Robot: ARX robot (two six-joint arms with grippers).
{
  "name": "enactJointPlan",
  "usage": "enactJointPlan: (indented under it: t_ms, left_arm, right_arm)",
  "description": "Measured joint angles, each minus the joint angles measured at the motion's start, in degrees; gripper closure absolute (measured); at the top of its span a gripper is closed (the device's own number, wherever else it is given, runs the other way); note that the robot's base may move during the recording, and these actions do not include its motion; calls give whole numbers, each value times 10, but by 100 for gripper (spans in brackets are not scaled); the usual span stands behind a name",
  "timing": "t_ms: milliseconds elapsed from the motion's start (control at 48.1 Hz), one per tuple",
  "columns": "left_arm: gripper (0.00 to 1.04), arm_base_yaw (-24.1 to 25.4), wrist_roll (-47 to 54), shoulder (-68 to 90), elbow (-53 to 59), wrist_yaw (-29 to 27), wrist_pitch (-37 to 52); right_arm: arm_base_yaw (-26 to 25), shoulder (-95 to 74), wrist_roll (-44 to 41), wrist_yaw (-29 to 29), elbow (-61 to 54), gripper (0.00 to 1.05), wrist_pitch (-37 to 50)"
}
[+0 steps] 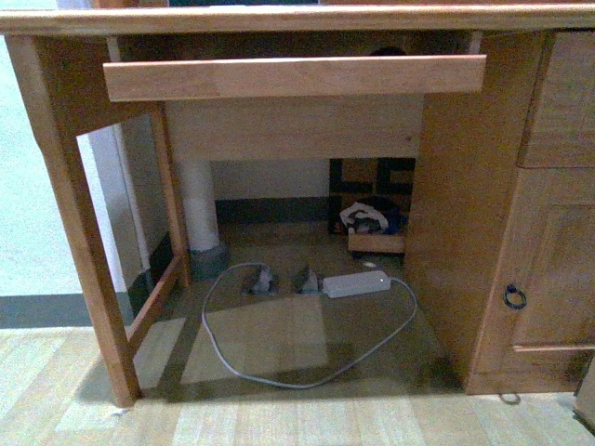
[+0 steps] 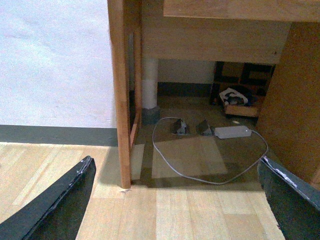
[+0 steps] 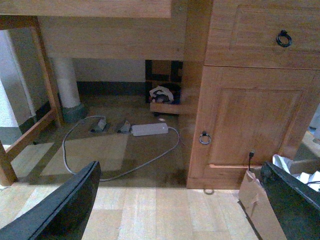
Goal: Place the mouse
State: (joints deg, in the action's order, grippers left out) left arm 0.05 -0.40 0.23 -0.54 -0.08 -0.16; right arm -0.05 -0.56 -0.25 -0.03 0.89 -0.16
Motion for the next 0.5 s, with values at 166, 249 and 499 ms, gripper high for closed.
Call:
enactJointPlan:
  t_ms: [166, 249, 499]
  left_arm:
    - [7, 0, 0, 0, 0, 0, 0]
    - [7, 0, 0, 0, 0, 0, 0]
    - [7, 0, 0, 0, 0, 0, 0]
  right_arm:
    - [0, 0, 0, 0, 0, 7, 0]
    - [0, 0, 0, 0, 0, 7, 0]
    - [0, 0, 0, 0, 0, 7, 0]
